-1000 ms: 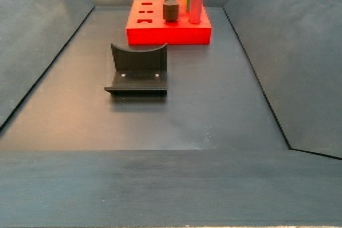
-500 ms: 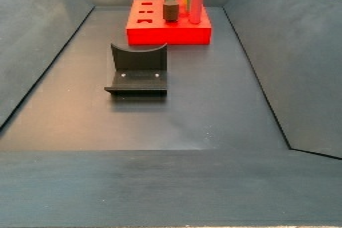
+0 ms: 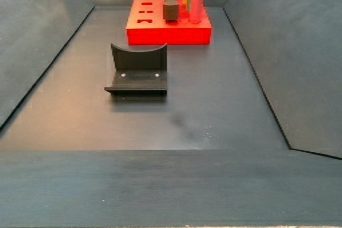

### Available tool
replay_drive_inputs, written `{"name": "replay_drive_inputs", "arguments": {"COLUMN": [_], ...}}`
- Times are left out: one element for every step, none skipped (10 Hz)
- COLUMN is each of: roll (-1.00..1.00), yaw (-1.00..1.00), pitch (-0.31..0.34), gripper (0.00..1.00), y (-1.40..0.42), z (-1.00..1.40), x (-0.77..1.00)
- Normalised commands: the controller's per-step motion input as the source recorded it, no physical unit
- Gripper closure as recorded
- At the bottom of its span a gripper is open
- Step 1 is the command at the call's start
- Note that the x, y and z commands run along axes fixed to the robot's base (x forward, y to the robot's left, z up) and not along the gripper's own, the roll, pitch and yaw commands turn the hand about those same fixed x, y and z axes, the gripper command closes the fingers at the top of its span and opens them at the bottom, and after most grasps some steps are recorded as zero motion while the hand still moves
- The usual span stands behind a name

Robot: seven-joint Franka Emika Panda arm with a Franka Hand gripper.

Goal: Pick up the double-square object. Move up. Rotate the double-square object. Place the double-square object on the fixture. Regrasp the double-square object. Move to above the board. Insert the double-square object.
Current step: Move to above the board, then insert the double-square object.

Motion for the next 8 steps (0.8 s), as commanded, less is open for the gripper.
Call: {"name": "replay_drive_inputs", "arguments": {"roll": [-1.0, -1.0, -0.95, -0.65, -0.43, -0.23, 0.0, -0.01], "yaw": [-0.09, -0.09, -0.08, -0.05, -0.03, -0.01, 0.0, 0.0], "pitch": [-0.087, -0.085, -0.08, -0.062, -0.051, -0.033, 0.0, 0.0], "gripper": [1.0, 1.0, 1.0, 1.0, 1.0, 1.0, 1.0, 1.0], "y": [-0.69, -0.32, -0.21, -0.09, -0.05, -0.02, -0.03, 0.0], "z": [0.11, 0.05, 0.04, 0.02, 0.01, 0.0, 0.0, 0.0], "x": [-0.35, -0.2, -0.15, -0.1, -0.07, -0.04, 0.0, 0.0]}}
